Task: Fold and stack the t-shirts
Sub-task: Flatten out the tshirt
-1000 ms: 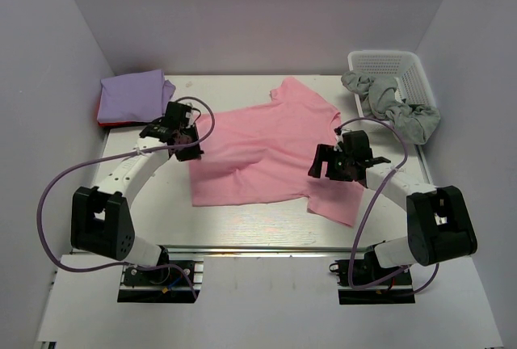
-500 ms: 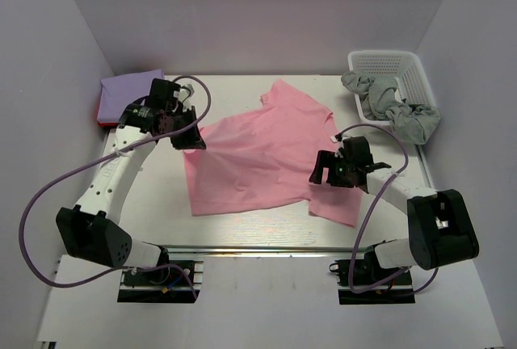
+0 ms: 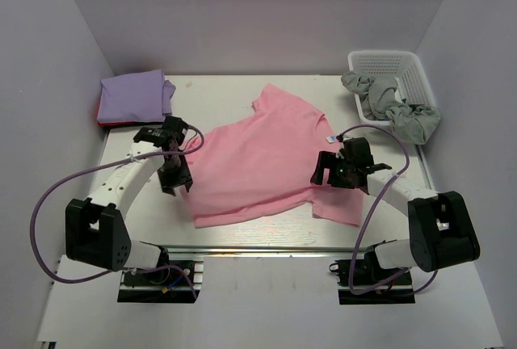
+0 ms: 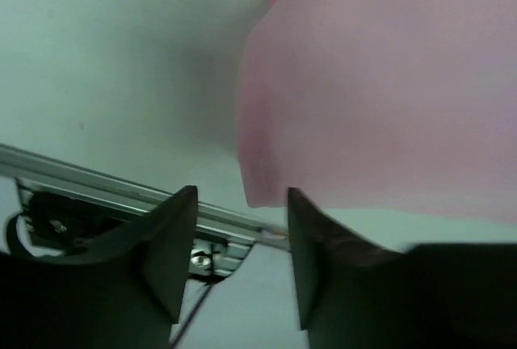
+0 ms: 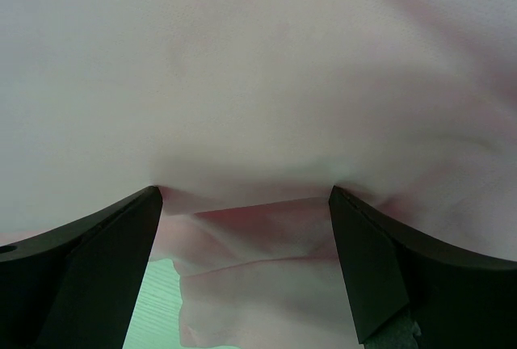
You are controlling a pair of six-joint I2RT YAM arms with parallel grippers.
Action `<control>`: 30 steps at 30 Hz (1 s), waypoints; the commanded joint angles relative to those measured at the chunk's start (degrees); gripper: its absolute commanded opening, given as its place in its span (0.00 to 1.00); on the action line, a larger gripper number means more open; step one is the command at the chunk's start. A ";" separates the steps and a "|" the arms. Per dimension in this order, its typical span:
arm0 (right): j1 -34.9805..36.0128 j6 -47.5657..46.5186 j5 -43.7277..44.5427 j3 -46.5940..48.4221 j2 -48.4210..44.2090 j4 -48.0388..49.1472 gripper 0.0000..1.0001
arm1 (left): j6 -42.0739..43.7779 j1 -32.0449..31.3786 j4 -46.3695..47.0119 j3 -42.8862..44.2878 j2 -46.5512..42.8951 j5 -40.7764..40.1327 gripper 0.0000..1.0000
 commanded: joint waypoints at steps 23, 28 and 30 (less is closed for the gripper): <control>-0.25 -1.69 -1.42 -1.76 -2.85 0.99 0.90 | -2.75 -0.62 21.94 -14.16 4.90 0.45 0.77; -0.08 -1.16 -1.42 -1.76 -1.09 1.08 0.90 | -1.44 -0.62 26.43 -12.42 10.79 2.55 0.17; -0.08 -1.16 -1.41 -1.76 0.05 1.52 0.90 | -1.44 -0.62 25.91 -10.39 11.41 2.55 0.00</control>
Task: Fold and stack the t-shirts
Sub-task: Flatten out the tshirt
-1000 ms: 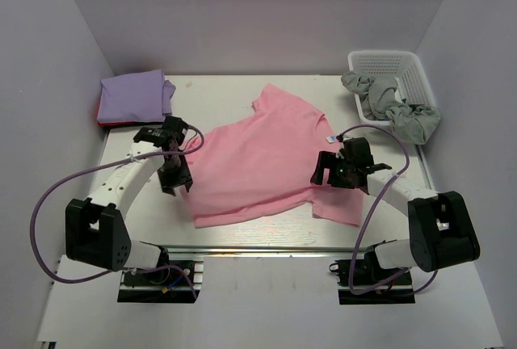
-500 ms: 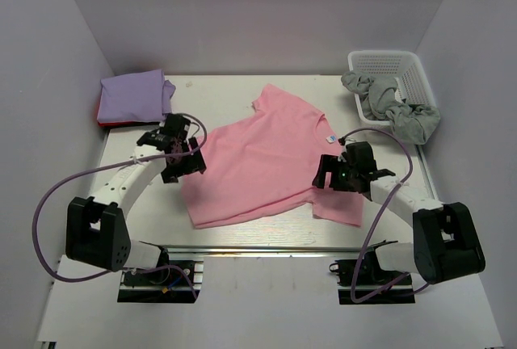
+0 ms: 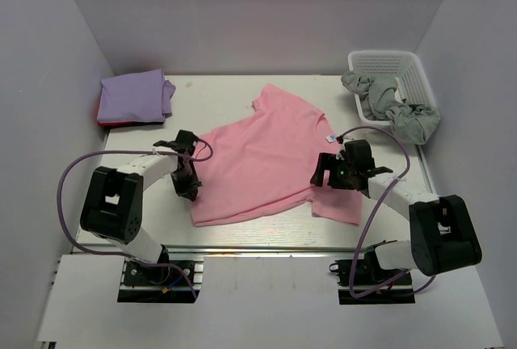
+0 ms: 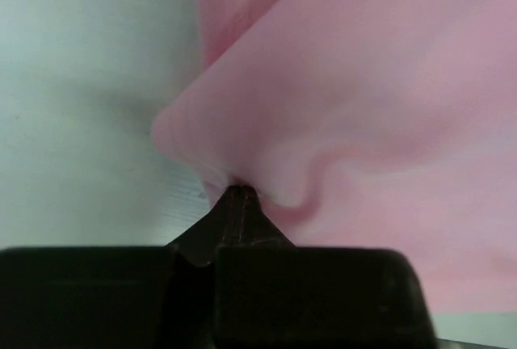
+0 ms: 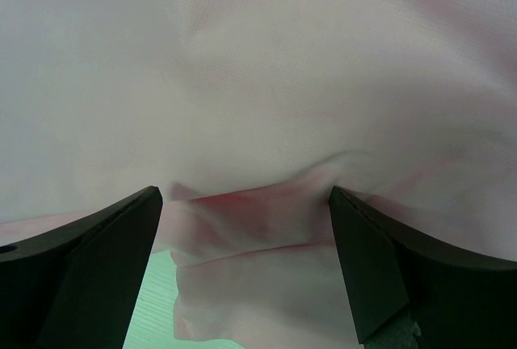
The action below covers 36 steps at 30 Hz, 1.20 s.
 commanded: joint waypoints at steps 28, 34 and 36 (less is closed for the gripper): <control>-0.43 -1.29 1.03 12.80 12.04 -4.70 0.90 | 8.29 -0.38 3.06 14.08 1.17 3.43 0.52; -0.43 -1.65 -0.12 11.04 10.28 -2.93 0.90 | 6.00 -0.38 -0.45 6.18 -1.05 0.29 0.62; -0.43 -1.82 -0.82 10.60 9.49 -2.49 0.90 | 5.48 -0.38 2.09 5.02 -0.53 0.28 0.62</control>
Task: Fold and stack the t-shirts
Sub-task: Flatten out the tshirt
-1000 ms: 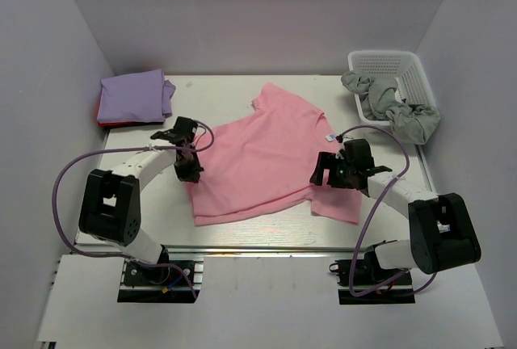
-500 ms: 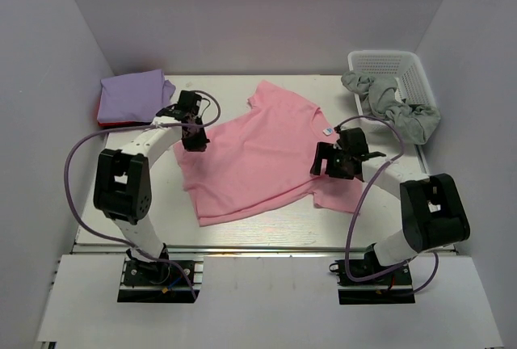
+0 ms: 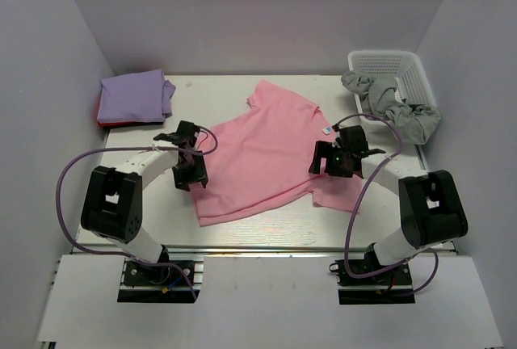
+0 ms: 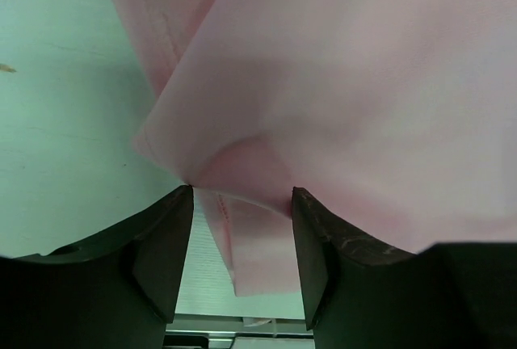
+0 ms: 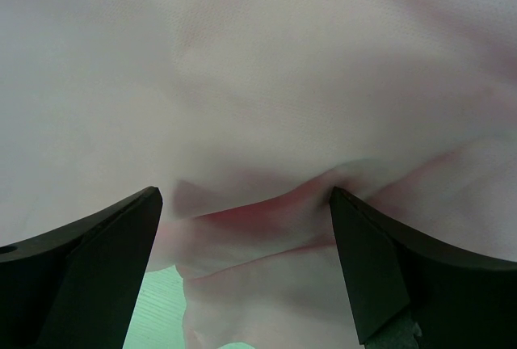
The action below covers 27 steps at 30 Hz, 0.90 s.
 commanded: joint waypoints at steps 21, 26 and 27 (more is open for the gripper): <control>-0.06 -1.04 -3.48 -3.45 -5.11 2.17 0.90 | 2.17 -0.01 7.91 8.59 -2.30 4.31 0.00; -0.15 -1.22 -2.87 -2.13 -3.62 2.08 0.90 | 4.27 -0.01 9.92 15.27 3.75 3.07 0.00; 0.03 -1.04 -2.95 -1.52 -3.09 2.26 0.90 | 5.24 -0.01 9.93 17.03 5.51 4.29 0.00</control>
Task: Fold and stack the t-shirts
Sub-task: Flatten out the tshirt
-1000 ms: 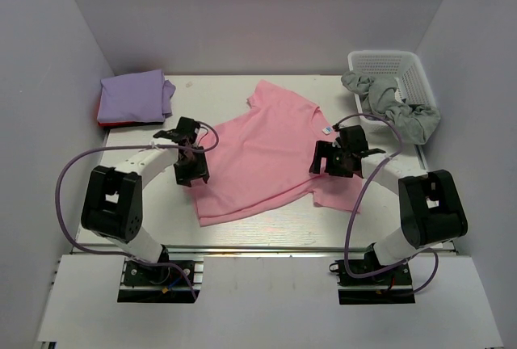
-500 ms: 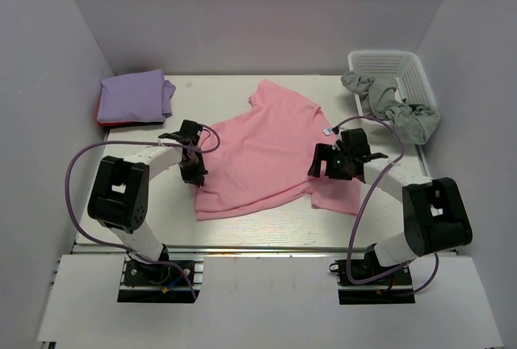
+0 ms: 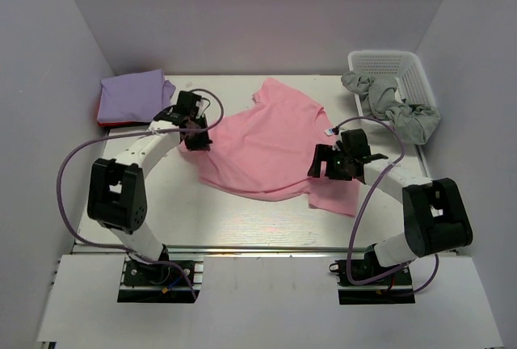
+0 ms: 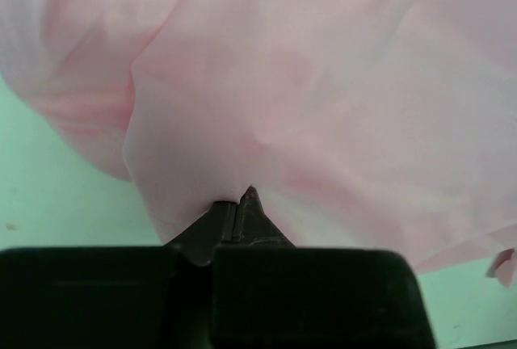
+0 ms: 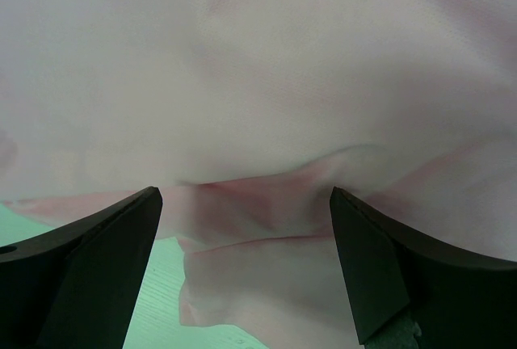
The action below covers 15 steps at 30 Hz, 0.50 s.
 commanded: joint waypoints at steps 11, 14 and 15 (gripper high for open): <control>-0.15 -0.54 0.64 6.99 4.43 -1.34 0.90 | 7.09 0.54 -7.19 30.81 27.73 -0.25 0.79; -0.06 -1.23 0.11 6.90 3.81 -1.34 0.90 | 7.09 0.54 -4.22 24.25 21.78 -0.86 1.00; 0.03 -1.15 -0.06 6.56 3.12 -1.25 0.90 | 6.30 0.54 -1.68 21.86 19.49 -0.86 1.00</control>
